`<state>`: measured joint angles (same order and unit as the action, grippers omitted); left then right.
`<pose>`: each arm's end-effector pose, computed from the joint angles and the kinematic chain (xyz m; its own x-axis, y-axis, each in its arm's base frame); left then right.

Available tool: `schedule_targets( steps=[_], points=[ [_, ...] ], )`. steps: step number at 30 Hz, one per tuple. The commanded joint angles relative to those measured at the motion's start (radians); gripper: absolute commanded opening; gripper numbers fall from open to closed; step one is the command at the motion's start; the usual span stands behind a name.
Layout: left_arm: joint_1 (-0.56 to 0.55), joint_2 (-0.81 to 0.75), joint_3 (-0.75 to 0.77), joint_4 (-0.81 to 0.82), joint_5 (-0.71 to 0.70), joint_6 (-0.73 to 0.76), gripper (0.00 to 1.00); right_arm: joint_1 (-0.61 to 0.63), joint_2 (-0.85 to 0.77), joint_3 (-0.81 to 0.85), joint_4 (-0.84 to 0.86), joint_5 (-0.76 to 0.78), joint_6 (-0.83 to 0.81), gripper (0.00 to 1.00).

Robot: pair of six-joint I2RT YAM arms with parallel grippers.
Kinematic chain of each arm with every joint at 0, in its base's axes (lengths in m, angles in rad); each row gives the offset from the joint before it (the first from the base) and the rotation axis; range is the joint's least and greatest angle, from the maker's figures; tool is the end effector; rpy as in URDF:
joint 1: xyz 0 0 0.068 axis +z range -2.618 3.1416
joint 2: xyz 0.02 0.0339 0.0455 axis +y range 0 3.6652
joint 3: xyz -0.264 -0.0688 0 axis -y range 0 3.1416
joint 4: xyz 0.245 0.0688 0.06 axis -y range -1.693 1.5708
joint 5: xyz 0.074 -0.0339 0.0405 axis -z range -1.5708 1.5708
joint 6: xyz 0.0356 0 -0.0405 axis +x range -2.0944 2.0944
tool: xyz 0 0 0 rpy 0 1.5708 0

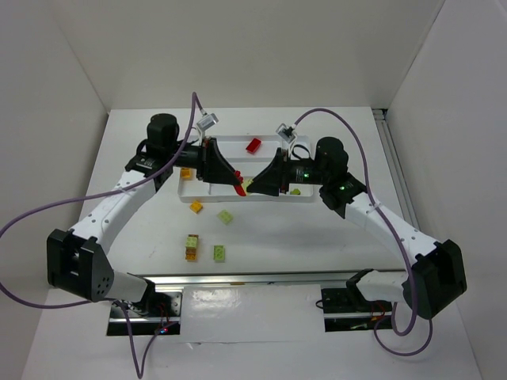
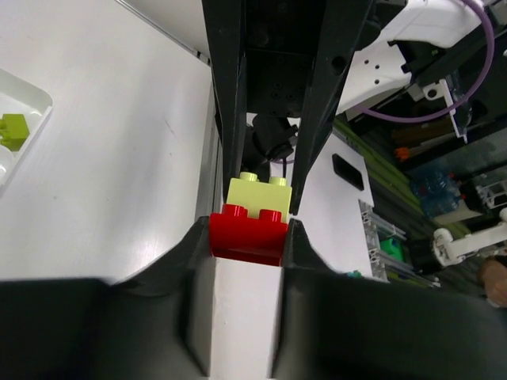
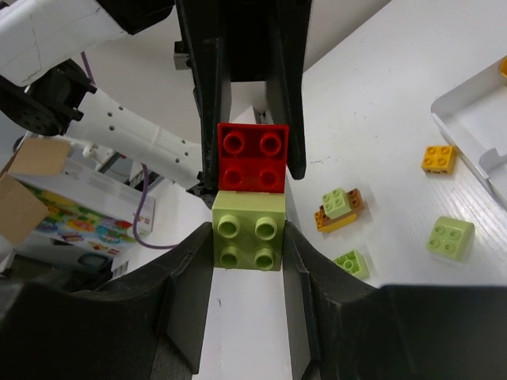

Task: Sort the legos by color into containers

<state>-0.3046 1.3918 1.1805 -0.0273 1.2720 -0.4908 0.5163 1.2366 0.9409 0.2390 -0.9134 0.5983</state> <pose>0.2829 -0.1246 0.3606 -0.6580 0.0614 -0.7505 0.7529 0.0355 -0.6572 0.2303 0.1632 0.3435 -0.5977 0.0564 -0.7997 -0.7894 0.1325 0.5994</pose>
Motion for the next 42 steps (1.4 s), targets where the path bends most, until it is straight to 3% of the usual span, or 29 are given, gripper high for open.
schedule_targets(
  steps=[1, 14, 18, 21, 23, 25, 30, 42],
  points=[
    [-0.008, -0.01, 0.05, -0.003, 0.047, 0.028, 0.0, -0.007, -0.02, -0.005, 0.065, 0.034, 0.0, 0.31],
    [0.123, -0.01, -0.015, -0.014, -0.062, 0.008, 0.0, -0.048, -0.088, 0.061, -0.168, 0.225, -0.134, 0.27],
    [0.144, -0.001, -0.015, -0.086, -0.184, 0.008, 0.0, -0.058, -0.086, 0.097, -0.263, 0.4, -0.167, 0.27],
    [0.182, 0.033, 0.005, -0.169, -0.37, -0.017, 0.0, -0.046, -0.029, 0.142, -0.368, 0.539, -0.167, 0.27],
    [0.194, 0.045, 0.014, -0.218, -0.486, -0.046, 0.0, 0.0, 0.026, 0.2, -0.452, 0.748, -0.167, 0.27],
    [0.208, 0.055, 0.014, -0.243, -0.532, -0.046, 0.0, 0.013, 0.064, 0.242, -0.498, 0.825, -0.167, 0.27],
    [0.217, 0.044, 0.047, -0.356, -0.799, -0.046, 0.0, 0.025, 0.214, 0.283, -0.523, 0.91, -0.176, 0.27],
    [0.217, 0.015, 0.038, -0.387, -0.83, -0.026, 0.0, 0.007, 0.593, 0.433, -0.388, 0.901, -0.209, 0.27]
  ],
)
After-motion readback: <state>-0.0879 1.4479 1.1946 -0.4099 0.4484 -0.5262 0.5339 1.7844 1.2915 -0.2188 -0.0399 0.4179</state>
